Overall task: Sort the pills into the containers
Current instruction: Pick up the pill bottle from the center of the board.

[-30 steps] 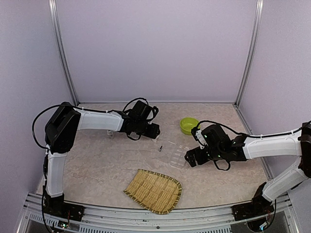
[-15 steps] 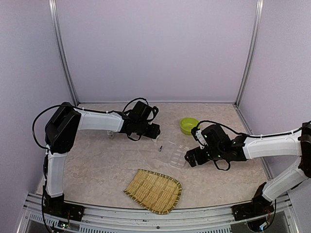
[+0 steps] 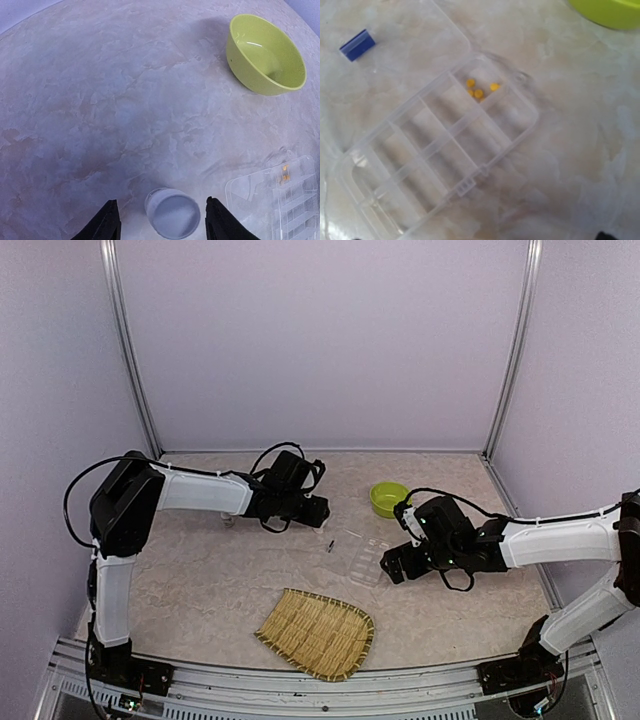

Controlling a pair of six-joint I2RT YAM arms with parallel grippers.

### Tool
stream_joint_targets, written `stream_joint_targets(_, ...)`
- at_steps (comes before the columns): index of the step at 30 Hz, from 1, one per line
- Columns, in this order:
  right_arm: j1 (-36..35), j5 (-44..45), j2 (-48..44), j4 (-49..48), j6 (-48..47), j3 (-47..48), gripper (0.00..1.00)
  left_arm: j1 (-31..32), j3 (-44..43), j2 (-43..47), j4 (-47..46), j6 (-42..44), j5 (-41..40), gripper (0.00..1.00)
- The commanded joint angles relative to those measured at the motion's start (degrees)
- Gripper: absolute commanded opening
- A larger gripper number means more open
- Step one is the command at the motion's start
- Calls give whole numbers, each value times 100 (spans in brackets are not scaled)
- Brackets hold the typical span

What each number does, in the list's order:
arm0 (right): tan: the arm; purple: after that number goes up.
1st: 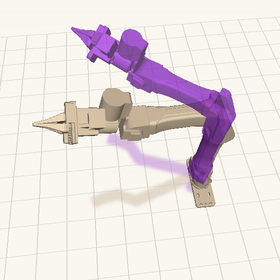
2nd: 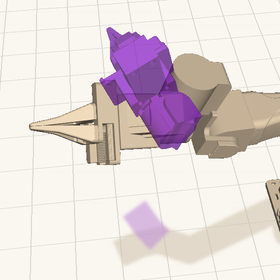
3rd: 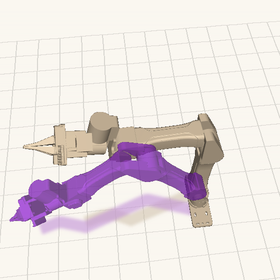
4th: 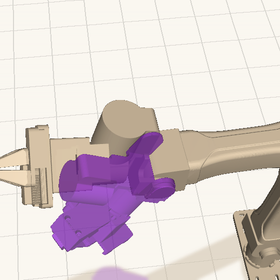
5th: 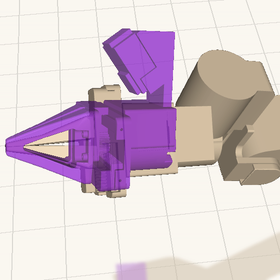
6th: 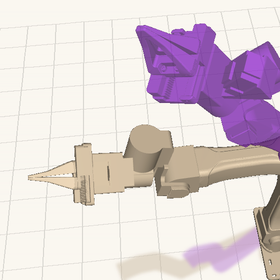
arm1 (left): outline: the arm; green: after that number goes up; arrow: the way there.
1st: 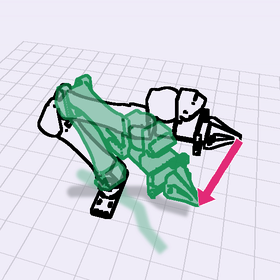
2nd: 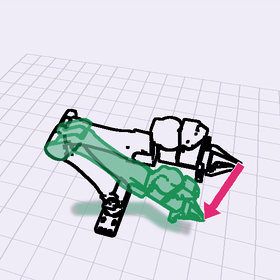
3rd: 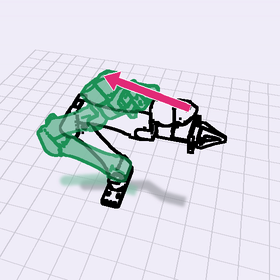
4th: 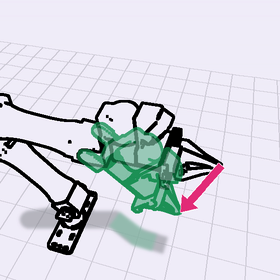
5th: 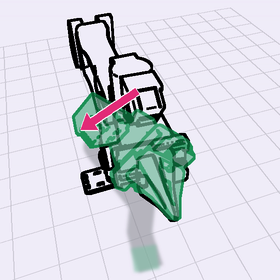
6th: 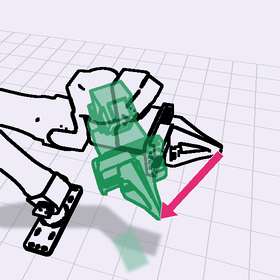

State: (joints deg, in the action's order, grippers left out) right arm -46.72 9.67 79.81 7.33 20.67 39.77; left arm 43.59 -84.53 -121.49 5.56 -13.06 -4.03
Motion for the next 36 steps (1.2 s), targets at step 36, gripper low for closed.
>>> stream_joint_targets(36,-47,78,139,-80,30,33,100,88,-260,-126,286,160,10,49)
